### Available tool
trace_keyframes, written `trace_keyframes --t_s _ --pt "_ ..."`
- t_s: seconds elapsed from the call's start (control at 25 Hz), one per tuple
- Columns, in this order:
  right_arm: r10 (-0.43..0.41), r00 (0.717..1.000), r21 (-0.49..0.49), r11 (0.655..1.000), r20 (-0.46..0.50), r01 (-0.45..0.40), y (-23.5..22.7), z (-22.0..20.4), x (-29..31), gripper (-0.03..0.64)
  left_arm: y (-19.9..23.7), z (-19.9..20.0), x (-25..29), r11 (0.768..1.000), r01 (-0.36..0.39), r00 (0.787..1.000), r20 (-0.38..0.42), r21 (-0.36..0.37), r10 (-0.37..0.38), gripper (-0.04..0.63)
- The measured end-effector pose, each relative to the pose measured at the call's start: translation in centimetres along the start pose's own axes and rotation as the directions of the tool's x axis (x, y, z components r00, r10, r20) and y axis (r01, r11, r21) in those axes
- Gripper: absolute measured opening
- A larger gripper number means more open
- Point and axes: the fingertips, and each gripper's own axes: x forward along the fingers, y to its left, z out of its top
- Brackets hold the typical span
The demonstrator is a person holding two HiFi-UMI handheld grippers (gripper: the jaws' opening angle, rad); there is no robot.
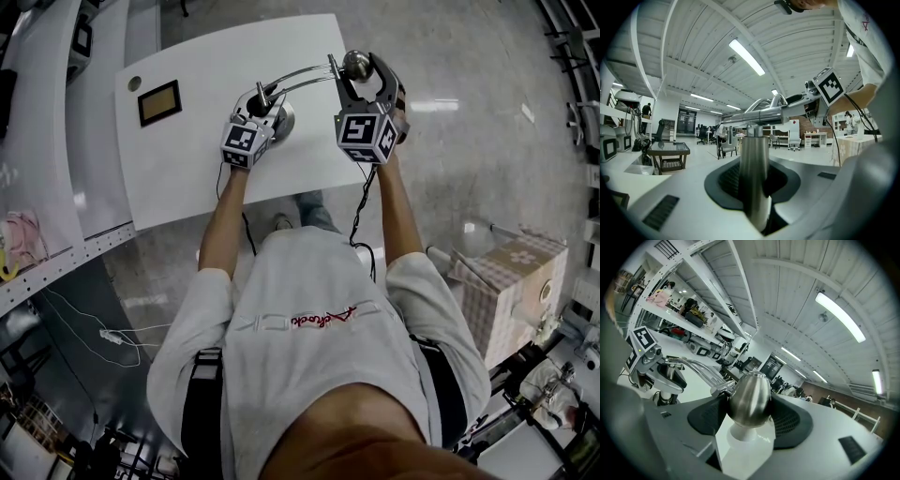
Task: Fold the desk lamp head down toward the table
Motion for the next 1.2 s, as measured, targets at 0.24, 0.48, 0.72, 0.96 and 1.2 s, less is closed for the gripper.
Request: trace_keyframes --t_s 0.24,0.48,0.72,0.96,1.2 --pt "-0.006 1.000 0.051 0.999 0.021 0.005 0.1 -0.6 0.2 0.293 0.0 0.1 0.0 1.000 0.003 1.000 0.001 0.003 -0.003 0.107" --pt "0.019 1.000 0.171 0.985 0.024 -0.023 1.0 -3.1 0.5 0.293 -0.1 0.0 -0.1 1.000 0.008 1.000 -0.001 0.006 -0.008 0.107" --pt "0.052 0.998 0.365 0.929 0.027 -0.058 2.9 -6.3 1.2 0.293 -0.1 0.1 -0.1 1.000 0.008 1.000 0.002 0.006 -0.008 0.106" --pt "0.043 0.997 0.413 0.908 0.060 -0.064 3.3 -7.0 1.4 0.293 -0.1 0.1 0.0 1.000 0.008 1.000 0.005 0.008 -0.008 0.106" --pt "0.036 0.997 0.421 0.905 0.073 -0.063 3.4 -7.1 1.3 0.293 -0.2 0.1 0.0 1.000 0.008 1.000 0.004 0.008 -0.008 0.107"
